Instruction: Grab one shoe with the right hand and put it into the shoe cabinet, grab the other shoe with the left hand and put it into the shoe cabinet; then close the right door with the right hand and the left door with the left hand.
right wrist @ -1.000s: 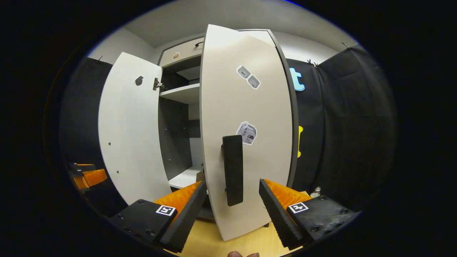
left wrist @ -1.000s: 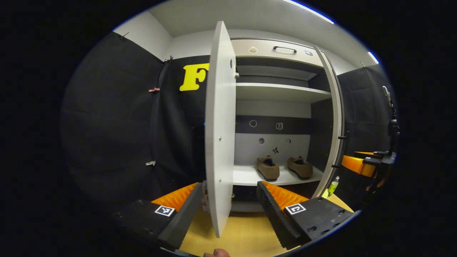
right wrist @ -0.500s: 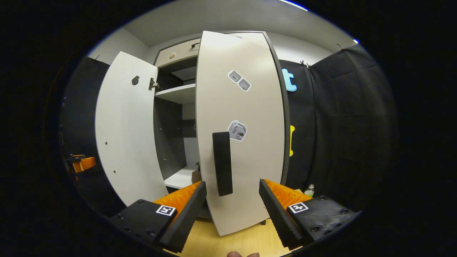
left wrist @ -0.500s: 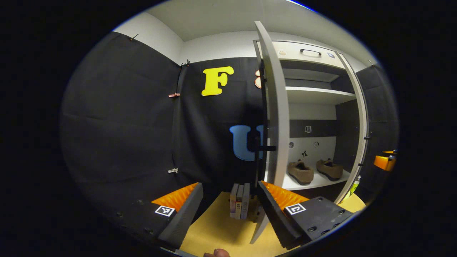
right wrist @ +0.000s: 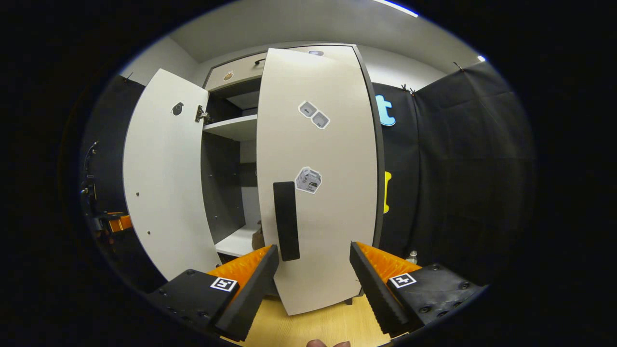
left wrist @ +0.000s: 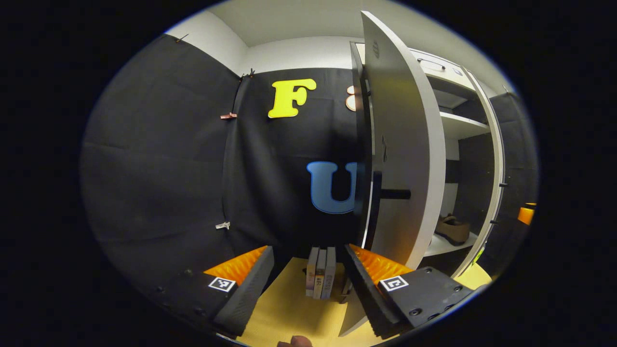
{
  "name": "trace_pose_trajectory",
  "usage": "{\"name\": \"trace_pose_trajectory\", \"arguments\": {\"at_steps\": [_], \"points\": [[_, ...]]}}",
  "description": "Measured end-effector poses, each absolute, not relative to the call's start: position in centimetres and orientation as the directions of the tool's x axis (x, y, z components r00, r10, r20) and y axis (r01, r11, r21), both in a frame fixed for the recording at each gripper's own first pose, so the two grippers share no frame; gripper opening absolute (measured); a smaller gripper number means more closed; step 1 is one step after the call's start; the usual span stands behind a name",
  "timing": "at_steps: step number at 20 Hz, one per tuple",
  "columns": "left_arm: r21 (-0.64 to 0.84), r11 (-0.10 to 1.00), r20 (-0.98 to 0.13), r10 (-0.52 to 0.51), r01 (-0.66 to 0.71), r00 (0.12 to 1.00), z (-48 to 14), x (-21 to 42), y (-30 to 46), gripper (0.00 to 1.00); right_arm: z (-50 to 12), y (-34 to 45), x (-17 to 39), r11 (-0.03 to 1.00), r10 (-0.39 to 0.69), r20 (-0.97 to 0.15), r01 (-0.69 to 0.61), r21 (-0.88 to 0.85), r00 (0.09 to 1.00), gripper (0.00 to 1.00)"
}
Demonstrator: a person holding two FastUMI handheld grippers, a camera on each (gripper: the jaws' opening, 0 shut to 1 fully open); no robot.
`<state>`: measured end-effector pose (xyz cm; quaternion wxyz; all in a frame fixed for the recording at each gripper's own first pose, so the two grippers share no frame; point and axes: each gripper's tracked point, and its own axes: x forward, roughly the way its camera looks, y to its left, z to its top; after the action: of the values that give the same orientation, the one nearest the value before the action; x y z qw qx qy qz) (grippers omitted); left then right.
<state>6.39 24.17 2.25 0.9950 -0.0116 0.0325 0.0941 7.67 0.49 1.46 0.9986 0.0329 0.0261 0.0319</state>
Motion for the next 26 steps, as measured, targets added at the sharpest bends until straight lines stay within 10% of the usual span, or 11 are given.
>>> {"name": "trace_pose_trajectory", "arguments": {"at_steps": [26], "points": [[-0.093,0.994,-0.082,-0.070,0.062,0.994,1.6,9.8,3.7,0.95,1.8,-4.2,7.5,0.991,0.056,-0.054,-0.050,0.121,0.997,0.98]]}}
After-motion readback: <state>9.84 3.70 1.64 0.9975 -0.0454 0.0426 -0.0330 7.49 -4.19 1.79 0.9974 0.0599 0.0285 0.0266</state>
